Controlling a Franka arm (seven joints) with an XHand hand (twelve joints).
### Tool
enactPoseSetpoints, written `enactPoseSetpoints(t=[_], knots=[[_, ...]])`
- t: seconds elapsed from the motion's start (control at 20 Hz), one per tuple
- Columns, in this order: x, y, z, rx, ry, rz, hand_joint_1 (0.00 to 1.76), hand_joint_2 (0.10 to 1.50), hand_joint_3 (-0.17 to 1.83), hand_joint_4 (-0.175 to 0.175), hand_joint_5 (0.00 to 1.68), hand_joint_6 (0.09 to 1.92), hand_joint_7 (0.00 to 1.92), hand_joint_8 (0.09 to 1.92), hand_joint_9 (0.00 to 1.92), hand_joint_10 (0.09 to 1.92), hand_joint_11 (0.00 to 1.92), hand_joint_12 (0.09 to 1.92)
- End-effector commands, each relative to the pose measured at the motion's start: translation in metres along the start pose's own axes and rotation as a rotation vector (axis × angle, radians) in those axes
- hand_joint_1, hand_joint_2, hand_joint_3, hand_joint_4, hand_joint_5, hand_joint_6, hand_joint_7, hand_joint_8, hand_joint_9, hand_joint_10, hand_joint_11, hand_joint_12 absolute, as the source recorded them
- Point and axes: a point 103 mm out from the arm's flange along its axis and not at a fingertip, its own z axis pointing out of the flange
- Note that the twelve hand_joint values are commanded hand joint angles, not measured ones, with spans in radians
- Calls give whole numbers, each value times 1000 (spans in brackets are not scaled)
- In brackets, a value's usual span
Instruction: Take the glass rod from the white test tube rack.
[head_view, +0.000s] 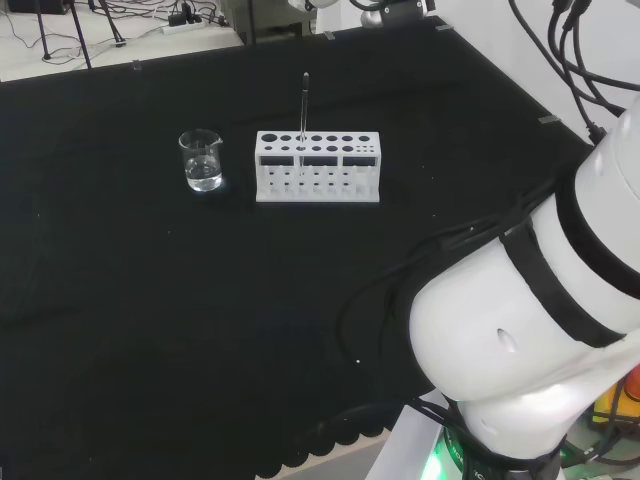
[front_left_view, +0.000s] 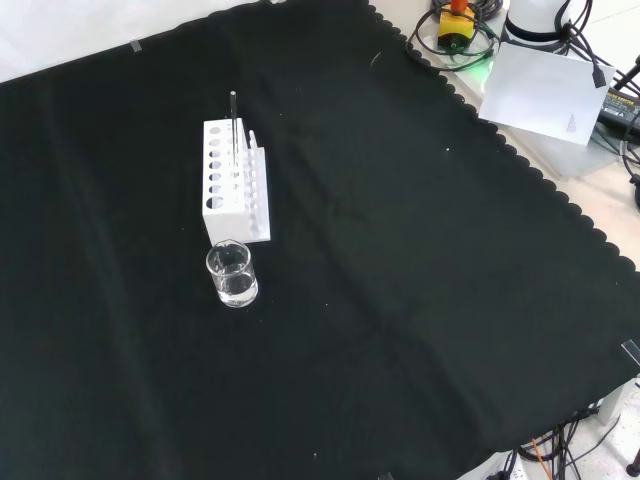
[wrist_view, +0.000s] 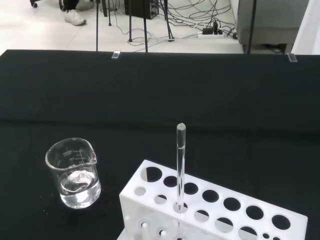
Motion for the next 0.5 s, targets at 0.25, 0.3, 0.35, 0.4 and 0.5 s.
enactPoseSetpoints(t=[0.25, 0.3, 0.35, 0.4, 0.5], knots=[[-10, 19, 31, 28, -2, -38, 527, 946, 506, -175, 456, 190, 437, 899, 678, 819, 255, 1388], [-11, 20, 34, 33, -2, -39, 526, 950, 499, -175, 441, 313, 454, 894, 697, 809, 271, 1384], [-12, 23, 38, 40, 0, -40, 528, 953, 494, -175, 413, 463, 468, 890, 713, 802, 288, 1376], [-13, 23, 43, 46, -1, -43, 527, 955, 491, -175, 384, 604, 480, 890, 726, 800, 299, 1375], [-15, 27, 50, 54, 3, -44, 526, 956, 492, -175, 347, 798, 501, 896, 750, 805, 318, 1373]])
